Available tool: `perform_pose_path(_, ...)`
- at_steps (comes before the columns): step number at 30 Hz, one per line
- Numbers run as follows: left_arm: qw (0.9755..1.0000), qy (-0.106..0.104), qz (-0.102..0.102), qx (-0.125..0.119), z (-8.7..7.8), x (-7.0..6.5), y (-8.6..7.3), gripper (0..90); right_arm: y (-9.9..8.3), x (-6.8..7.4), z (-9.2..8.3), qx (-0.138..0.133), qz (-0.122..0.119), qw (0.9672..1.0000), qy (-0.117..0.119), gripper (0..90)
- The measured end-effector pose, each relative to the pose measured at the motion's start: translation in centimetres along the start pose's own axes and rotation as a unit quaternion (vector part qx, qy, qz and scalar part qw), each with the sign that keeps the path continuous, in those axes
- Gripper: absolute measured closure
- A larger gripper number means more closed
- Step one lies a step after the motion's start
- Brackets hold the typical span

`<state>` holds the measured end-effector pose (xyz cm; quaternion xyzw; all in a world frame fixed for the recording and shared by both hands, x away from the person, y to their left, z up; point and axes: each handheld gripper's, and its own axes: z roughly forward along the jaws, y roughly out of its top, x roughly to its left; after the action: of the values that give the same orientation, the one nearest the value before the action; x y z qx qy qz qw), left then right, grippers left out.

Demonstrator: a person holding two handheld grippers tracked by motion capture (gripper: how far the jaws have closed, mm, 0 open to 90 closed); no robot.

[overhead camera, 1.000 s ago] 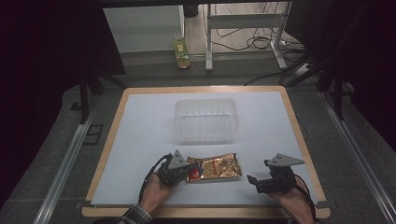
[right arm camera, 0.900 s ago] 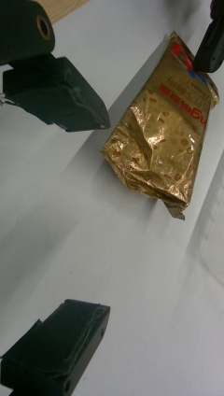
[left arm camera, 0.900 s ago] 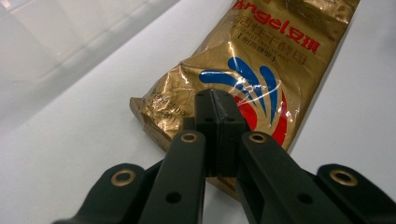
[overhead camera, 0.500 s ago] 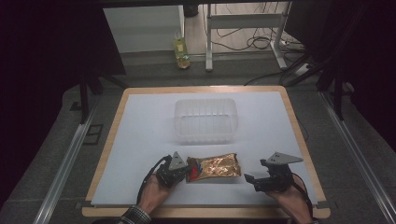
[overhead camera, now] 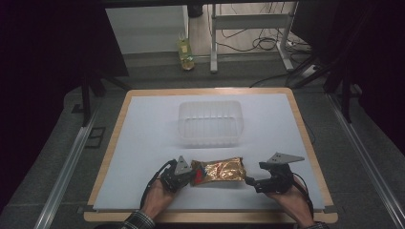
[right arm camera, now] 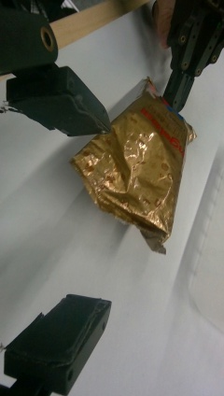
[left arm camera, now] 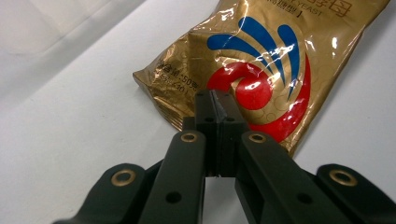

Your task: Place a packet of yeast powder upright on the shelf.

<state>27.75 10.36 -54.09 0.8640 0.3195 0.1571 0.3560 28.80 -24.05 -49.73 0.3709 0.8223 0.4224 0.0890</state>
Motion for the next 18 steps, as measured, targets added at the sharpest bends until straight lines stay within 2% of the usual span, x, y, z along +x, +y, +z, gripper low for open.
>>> perform_pose_path(4,1.0,-0.001,-0.001,0.0,0.0,0.0,0.0,89.8,0.3,-0.1,1.0,0.009,0.014,0.9997,0.017,13.6)
perform_pose_path(18,1.0,0.0,0.002,0.001,0.0,0.0,0.0,89.8,1.5,-0.2,4.1,0.024,0.036,0.9979,0.048,14.4)
